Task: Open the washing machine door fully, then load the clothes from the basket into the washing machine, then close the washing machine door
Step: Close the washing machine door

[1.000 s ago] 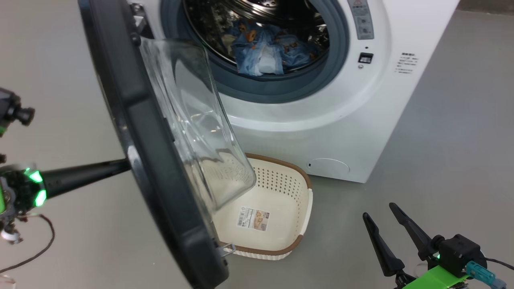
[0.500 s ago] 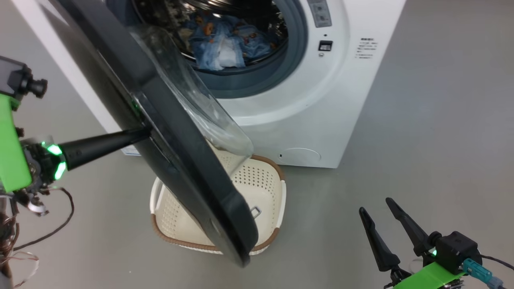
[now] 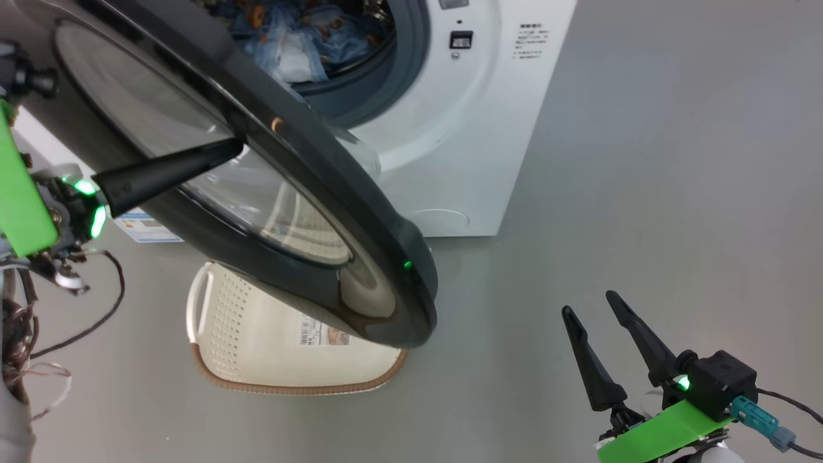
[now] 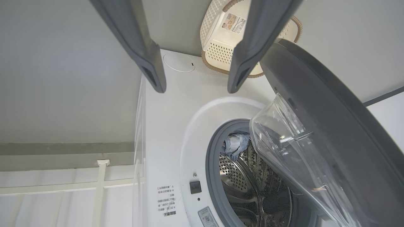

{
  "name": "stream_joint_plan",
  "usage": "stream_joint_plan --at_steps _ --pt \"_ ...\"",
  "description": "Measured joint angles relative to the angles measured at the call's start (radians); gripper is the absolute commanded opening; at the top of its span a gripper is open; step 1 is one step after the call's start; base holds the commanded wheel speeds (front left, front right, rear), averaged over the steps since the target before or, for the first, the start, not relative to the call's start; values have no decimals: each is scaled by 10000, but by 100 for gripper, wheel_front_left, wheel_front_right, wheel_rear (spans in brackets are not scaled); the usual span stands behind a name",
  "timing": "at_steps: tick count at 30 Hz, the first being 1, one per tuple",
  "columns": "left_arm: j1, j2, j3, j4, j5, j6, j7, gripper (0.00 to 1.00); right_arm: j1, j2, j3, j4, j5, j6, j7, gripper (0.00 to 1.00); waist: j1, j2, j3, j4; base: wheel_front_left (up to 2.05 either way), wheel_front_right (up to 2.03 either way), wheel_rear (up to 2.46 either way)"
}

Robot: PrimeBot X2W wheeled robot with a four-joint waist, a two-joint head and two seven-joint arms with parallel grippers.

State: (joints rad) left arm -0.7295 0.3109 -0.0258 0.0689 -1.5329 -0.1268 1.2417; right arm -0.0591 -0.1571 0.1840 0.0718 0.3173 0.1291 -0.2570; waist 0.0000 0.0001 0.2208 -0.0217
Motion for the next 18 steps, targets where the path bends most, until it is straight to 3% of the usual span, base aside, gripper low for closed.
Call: stream_joint_plan --at_steps 18 --pt "-1413 81 42 1066 658 0 -1172 0 -477 470 -35 -153 -167 0 0 100 0 0 1066 -1016 0 0 0"
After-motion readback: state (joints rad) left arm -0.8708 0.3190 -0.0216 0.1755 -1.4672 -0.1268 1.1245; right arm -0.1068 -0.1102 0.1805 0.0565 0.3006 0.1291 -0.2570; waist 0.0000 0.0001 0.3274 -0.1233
